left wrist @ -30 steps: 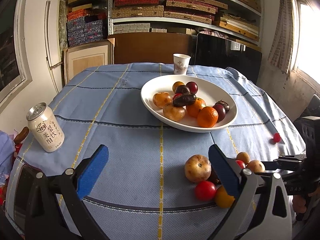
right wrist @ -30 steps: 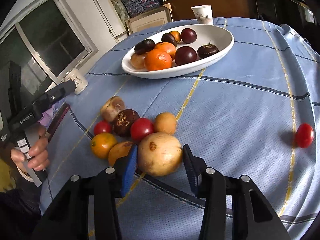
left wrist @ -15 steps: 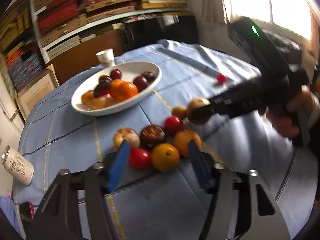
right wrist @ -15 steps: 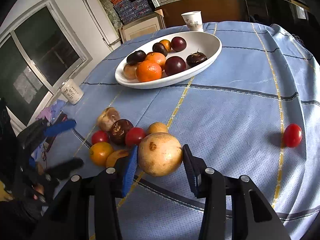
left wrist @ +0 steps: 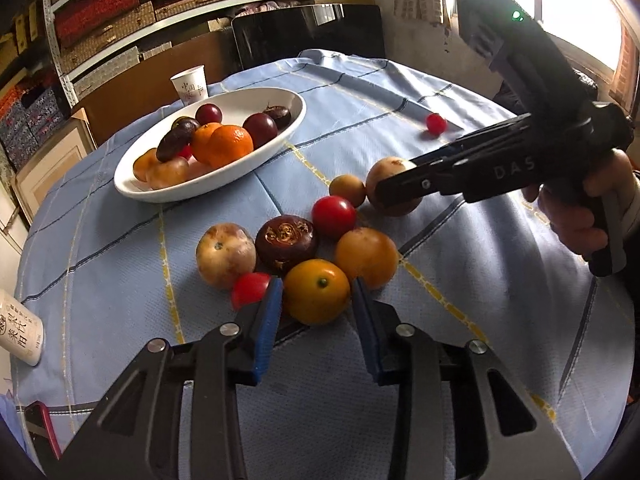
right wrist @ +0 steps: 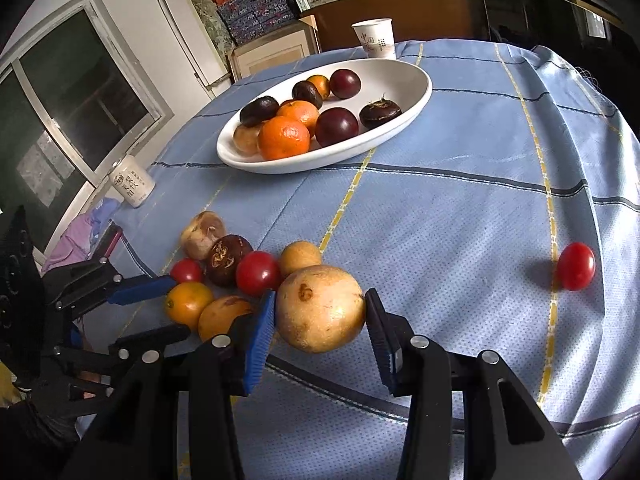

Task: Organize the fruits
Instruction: 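Grasp a large pale round fruit with the right gripper while the left grasps a yellow-orange fruit, then carry both fruits over the plate and open both grippers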

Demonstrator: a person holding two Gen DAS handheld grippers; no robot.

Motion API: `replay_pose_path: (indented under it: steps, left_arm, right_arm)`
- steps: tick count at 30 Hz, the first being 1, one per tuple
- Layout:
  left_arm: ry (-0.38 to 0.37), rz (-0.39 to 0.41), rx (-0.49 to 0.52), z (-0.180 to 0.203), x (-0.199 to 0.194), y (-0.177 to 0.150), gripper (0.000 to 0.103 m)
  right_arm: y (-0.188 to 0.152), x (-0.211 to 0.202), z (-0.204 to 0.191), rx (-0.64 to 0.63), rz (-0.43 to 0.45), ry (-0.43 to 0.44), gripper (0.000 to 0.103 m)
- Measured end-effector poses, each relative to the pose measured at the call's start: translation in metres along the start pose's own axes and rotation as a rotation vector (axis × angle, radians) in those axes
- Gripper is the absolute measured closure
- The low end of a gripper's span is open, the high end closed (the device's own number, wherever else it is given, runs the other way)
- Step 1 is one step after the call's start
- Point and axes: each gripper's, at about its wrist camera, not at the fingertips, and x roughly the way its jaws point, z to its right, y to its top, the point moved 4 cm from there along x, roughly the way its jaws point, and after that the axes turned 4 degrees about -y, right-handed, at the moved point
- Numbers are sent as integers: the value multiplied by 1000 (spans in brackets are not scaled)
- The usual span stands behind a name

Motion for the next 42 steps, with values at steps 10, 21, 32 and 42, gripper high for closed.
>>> replay_pose_path:
  steps: [10,21,32,42]
  left_arm:
    - [16,5,30,3,8,7,67]
    - [-55,79,-62,-9,-13,10,68]
    - [-109,120,-278,-69,-15,51,71]
    - [-40,182,-424,-166,15,139,82]
  right_arm:
    - [0,3,0,5,-1,-10,57]
    - [3,-2,4,41,24,22,57]
    - [35,-11,0,51,161,56,58]
    - [126,24,19,148,279,19,58]
